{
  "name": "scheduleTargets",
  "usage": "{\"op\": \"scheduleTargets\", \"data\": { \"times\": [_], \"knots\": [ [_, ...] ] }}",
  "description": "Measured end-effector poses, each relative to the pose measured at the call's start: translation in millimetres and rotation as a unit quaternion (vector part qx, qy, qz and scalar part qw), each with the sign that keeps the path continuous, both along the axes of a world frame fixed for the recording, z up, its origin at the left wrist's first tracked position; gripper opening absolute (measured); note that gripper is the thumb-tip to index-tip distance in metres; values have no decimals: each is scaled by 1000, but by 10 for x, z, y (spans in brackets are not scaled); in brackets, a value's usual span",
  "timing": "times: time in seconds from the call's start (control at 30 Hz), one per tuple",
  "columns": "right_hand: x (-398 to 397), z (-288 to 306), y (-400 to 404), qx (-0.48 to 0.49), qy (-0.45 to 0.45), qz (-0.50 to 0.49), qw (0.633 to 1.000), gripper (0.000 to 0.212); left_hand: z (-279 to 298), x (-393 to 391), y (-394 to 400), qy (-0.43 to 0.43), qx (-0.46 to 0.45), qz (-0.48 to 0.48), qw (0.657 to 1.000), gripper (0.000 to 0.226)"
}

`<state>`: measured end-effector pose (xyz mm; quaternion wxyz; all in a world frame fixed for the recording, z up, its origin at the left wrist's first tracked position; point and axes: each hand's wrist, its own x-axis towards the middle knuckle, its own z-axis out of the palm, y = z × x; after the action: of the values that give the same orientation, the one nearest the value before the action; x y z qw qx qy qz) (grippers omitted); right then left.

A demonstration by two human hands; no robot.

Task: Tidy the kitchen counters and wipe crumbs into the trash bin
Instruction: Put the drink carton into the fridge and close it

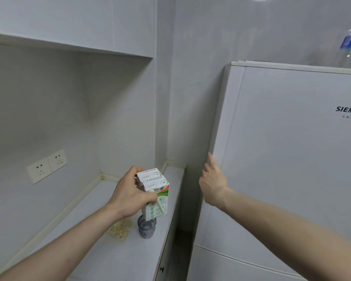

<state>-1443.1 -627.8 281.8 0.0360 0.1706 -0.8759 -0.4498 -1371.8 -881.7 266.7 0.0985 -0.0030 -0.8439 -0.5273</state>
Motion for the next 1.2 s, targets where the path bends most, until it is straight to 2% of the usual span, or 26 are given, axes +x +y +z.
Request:
{"op": "scheduleTargets", "data": {
  "times": [0.23, 0.5, 0.7, 0.83, 1.0, 1.2],
  "knots": [
    [11, -59, -38, -26, 12, -9, 1000, 44, 36, 129, 11, -8, -10, 19, 1000, 63],
    [529, -94, 30, -40, 15, 72, 997, 42, 22, 306, 13, -11, -23, 19, 999, 63],
    [1310, 44, 52, -128, -26, 96, 987, 16, -17, 606, 200, -21, -29, 8, 999, 64],
    [1907, 133, 55, -188, -87, 69, 976, 8, -60, 854, 306, -29, -19, -1, 999, 65],
    [2537, 127, 185, -318, -117, 14, 941, 21, -40, 1216, 470, -29, 3, -17, 999, 68],
    [3094, -46, 489, -448, -106, -57, 886, 45, -23, 1631, 668, -28, 13, -35, 999, 69]
  ]
}}
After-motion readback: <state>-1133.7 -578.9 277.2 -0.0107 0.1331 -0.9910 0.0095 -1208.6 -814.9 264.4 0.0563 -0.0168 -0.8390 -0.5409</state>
